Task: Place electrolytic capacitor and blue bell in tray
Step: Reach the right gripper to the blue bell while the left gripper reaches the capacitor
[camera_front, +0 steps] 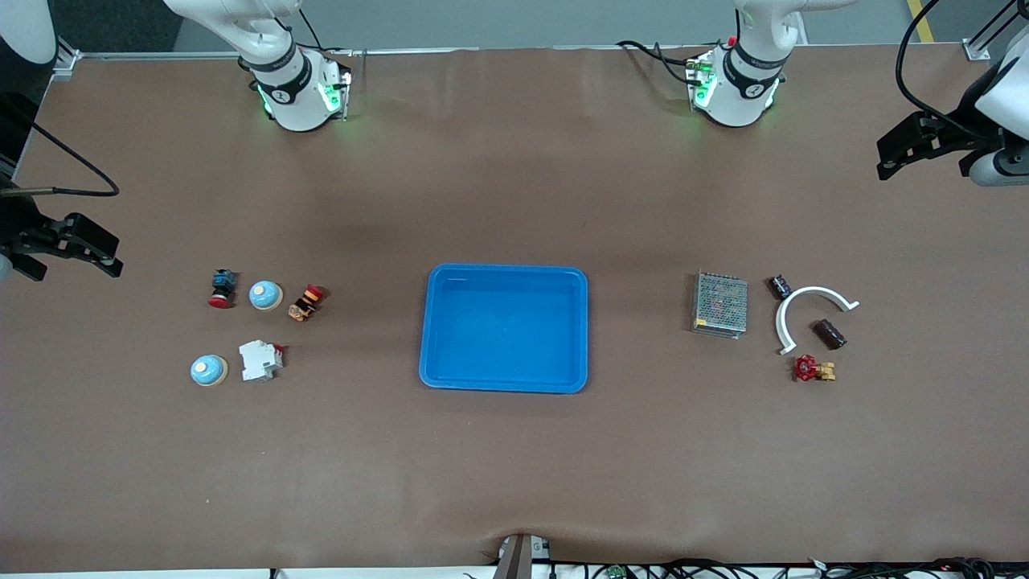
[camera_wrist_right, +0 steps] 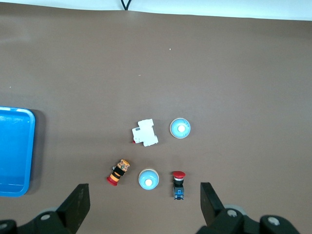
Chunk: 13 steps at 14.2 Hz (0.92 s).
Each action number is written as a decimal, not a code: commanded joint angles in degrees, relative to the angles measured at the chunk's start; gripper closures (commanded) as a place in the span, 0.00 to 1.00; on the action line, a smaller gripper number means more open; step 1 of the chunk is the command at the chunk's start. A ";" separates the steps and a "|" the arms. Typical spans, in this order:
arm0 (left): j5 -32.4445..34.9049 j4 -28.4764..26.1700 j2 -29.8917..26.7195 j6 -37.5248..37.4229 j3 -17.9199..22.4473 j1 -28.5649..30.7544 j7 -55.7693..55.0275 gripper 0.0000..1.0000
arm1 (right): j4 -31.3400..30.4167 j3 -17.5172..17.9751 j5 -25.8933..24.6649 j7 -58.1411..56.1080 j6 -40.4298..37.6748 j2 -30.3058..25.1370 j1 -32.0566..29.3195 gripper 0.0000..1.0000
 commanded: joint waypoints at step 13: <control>0.33 -6.65 1.24 1.08 -0.30 0.37 -0.05 0.00 | -0.72 0.25 -0.55 -7.60 -2.70 7.55 0.41 0.00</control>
